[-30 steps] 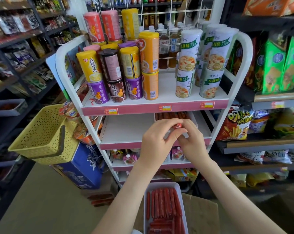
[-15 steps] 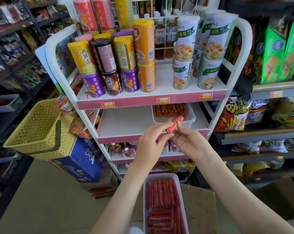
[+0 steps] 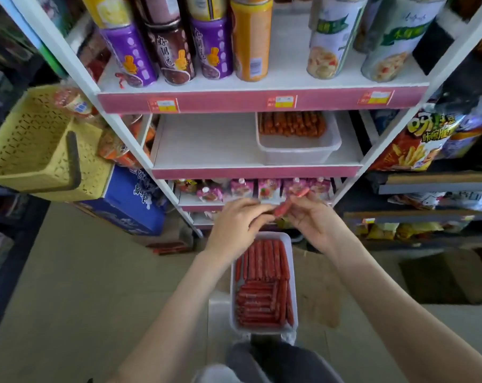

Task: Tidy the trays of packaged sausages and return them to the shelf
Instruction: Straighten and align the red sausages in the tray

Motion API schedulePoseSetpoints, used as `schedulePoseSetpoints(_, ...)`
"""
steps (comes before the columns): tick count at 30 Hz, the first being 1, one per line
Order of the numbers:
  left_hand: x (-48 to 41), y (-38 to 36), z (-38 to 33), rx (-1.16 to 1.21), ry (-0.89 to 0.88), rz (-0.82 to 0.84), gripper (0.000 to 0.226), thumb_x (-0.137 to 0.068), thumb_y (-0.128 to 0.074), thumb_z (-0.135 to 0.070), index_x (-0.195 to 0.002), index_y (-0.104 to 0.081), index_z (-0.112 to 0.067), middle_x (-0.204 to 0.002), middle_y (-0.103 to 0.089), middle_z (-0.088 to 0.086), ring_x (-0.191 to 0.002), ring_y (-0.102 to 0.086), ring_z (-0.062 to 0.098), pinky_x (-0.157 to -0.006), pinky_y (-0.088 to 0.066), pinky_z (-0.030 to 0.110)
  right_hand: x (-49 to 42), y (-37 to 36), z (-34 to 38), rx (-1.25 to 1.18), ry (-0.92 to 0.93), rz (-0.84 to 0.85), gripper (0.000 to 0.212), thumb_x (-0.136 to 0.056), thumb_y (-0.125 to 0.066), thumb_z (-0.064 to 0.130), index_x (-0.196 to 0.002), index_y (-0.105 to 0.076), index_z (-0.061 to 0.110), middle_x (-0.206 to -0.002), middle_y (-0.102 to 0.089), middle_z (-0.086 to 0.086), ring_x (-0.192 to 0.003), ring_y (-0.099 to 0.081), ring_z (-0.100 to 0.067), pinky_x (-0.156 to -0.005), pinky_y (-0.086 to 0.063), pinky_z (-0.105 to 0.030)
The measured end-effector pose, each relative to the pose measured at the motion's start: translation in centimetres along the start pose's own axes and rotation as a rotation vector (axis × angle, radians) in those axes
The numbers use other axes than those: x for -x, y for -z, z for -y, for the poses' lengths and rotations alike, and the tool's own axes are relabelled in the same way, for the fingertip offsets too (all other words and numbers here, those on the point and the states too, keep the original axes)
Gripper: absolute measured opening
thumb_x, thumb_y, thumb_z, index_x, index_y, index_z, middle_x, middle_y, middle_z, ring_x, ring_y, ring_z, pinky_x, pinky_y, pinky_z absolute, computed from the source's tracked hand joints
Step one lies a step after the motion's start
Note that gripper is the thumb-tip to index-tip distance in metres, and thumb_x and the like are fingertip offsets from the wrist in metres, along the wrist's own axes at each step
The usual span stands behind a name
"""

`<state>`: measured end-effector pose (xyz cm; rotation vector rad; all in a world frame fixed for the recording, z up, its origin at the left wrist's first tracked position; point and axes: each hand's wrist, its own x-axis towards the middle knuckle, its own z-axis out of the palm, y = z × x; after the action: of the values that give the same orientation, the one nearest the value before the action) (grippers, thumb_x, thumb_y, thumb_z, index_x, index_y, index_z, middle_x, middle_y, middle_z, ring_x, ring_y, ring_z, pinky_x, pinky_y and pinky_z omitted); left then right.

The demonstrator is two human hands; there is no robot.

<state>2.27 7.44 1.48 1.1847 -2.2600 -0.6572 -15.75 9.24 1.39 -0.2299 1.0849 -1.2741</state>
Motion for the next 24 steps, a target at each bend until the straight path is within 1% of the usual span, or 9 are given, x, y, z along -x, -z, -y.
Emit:
schedulePoseSetpoints(4, 4.8, -6.3, 6.9, -0.092, 0.351, 0.238, 0.045, -0.092, -0.037, -0.043, -0.119, -0.062, -0.017, -0.105, -0.069, 0.009, -0.096, -0.063, 0.029, -0.084, -0.049, 0.039, -4.0, 6.9, -6.6, 0.502, -0.052, -0.247, 0.027, -0.086, -0.053, -0.010, -0.097, -0.051, 0.014, -0.073, -0.051, -0.010, -0.058, -0.052, -0.025, -0.065, -0.048, -0.044)
schedulePoseSetpoints(7, 8.8, -11.9, 11.2, -0.116, 0.536, 0.381, 0.050, -0.090, -0.023, -0.044, -0.111, -0.059, -0.017, -0.101, -0.064, 0.002, -0.092, -0.061, 0.022, -0.079, -0.046, 0.031, -6.8, 12.5, -14.1, 0.785, -0.123, -0.334, 0.029, -0.089, -0.056, 0.006, -0.110, -0.052, 0.026, -0.080, -0.062, -0.001, -0.063, -0.061, -0.023, -0.064, -0.052, -0.043)
schedulePoseSetpoints(12, 13.1, -20.0, 14.9, -0.344, 0.451, 0.666, 0.041, -0.082, -0.041, -0.015, -0.117, -0.062, -0.018, -0.087, -0.066, 0.002, -0.085, -0.063, 0.023, -0.086, -0.040, 0.033, -10.7, 16.0, -21.3, 1.133, 0.004, -0.323, 0.019, -0.091, -0.051, 0.008, -0.104, -0.044, 0.020, -0.094, -0.053, 0.002, -0.076, -0.056, -0.018, -0.055, -0.040, -0.028)
schedulePoseSetpoints(14, 14.4, -23.0, 16.4, -0.390, 0.373, 0.668, 0.023, -0.076, -0.054, -0.015, -0.095, -0.068, -0.016, -0.077, -0.065, 0.000, -0.081, -0.063, 0.022, -0.090, -0.032, 0.037, -12.8, 16.4, -23.1, 1.225, 0.158, -0.264, 0.014, -0.093, -0.046, 0.004, -0.105, -0.047, 0.012, -0.097, -0.049, -0.004, -0.076, -0.046, -0.009, -0.060, -0.032, -0.027)
schedulePoseSetpoints(16, 15.6, -26.1, 17.9, -0.460, 0.340, 0.756, 0.024, -0.059, -0.083, -0.023, -0.076, -0.068, -0.016, -0.069, -0.063, -0.001, -0.079, -0.065, 0.020, -0.092, -0.033, 0.041, -15.0, 17.3, -25.1, 1.343, 0.191, -0.165, 0.026, -0.098, -0.042, 0.008, -0.123, -0.049, 0.006, -0.119, -0.048, -0.010, -0.100, -0.051, -0.009, -0.075, -0.036, -0.024)
schedulePoseSetpoints(17, 16.5, -27.3, 18.4, -0.489, 0.298, 0.794, 0.033, -0.052, -0.089, -0.030, -0.073, -0.068, -0.016, -0.069, -0.064, -0.001, -0.079, -0.065, 0.021, -0.093, -0.039, 0.043, -15.9, 18.1, -26.3, 1.461, 0.157, -0.114, 0.038, -0.100, -0.039, 0.014, -0.137, -0.042, 0.007, -0.139, -0.040, -0.012, -0.124, -0.043, -0.016, -0.095, -0.035, -0.025)
schedulePoseSetpoints(18, 16.8, -28.1, 18.4, -0.495, 0.298, 0.804, 0.038, -0.048, -0.091, -0.034, -0.073, -0.069, -0.015, -0.070, -0.064, 0.000, -0.077, -0.065, 0.021, -0.091, -0.045, 0.044, -16.6, 18.8, -27.4, 1.606, 0.112, -0.066, 0.048, -0.102, -0.035, 0.021, -0.148, -0.028, 0.009, -0.155, -0.023, -0.011, -0.141, -0.024, -0.020, -0.111, -0.020, -0.031)
schedulePoseSetpoints(20, 17.7, -29.2, 18.5, -0.486, 0.284, 0.802, 0.043, -0.044, -0.092, -0.032, -0.074, -0.068, -0.014, -0.071, -0.061, 0.002, -0.070, -0.063, 0.022, -0.084, -0.052, 0.042, -17.0, 20.2, -29.4, 1.820, 0.075, -0.013, 0.059, -0.103, -0.025, 0.033, -0.153, 0.001, 0.014, -0.161, 0.006, -0.004, -0.147, 0.007, -0.017, -0.117, 0.009, -0.036)
schedulePoseSetpoints(24, 17.9, -30.0, 19.0, -0.493, 0.246, 0.696, 0.033, -0.053, -0.086, -0.019, -0.079, -0.067, -0.014, -0.072, -0.060, 0.002, -0.068, -0.061, 0.022, -0.081, -0.052, 0.040, -16.8, 20.6, -30.7, 1.864, 0.093, -0.046, 0.065, -0.101, -0.018, 0.044, -0.150, 0.017, 0.019, -0.159, 0.018, -0.002, -0.144, 0.021, -0.015, -0.110, 0.027, -0.033)
